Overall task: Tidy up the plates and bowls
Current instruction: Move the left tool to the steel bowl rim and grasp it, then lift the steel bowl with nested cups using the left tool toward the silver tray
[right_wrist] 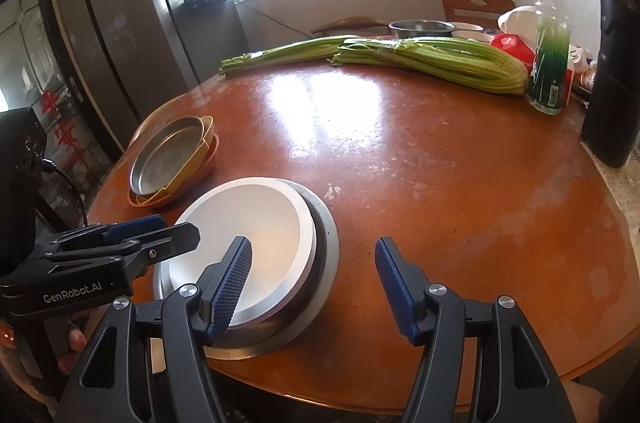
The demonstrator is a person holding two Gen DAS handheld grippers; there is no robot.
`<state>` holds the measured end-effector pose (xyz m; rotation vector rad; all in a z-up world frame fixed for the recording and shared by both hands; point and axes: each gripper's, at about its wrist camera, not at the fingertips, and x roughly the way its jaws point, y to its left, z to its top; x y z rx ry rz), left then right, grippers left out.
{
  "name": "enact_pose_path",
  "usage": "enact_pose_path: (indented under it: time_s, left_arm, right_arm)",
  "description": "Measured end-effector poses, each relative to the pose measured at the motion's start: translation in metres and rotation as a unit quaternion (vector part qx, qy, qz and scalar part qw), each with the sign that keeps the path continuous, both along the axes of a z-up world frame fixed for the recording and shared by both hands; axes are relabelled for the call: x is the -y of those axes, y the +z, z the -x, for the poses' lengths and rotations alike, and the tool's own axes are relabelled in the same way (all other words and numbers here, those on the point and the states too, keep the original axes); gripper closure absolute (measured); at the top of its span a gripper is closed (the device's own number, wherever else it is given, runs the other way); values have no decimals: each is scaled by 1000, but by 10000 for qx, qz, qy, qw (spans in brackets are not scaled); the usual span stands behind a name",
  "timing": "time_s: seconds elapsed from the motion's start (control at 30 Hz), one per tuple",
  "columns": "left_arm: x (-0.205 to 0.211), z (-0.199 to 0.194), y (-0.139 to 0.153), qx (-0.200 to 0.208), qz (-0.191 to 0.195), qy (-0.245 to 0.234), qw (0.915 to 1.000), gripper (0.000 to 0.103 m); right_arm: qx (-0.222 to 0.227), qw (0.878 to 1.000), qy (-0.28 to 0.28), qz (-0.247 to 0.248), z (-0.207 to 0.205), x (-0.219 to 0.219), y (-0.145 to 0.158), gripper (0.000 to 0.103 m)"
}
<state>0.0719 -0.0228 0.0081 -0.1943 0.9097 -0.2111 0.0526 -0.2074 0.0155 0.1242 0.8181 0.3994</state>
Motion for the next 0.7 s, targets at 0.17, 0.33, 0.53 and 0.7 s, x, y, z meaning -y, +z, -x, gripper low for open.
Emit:
enact_pose_path:
  time_s: [0.17,0.33,0.53,0.7]
  left_arm:
    - [1,-4,-5,-48,7,-15,10000,45]
    - [4,-9,-12,-164,13,-35,9999,45]
    - [6,-13,-20,-279,20,-96,9996,45]
    - [4,-16,-24,-339,92,-99,9993,45]
  right_arm:
    - [-188,9997,89,-135,-2,-1,-8,37]
    - [-409,9986,231,-261,-3,-6,-17,37]
    - [-450,9981,341,-255,-3,-12,-19,37]
    - [-506,9974,421,-294,-5,-14,-21,37]
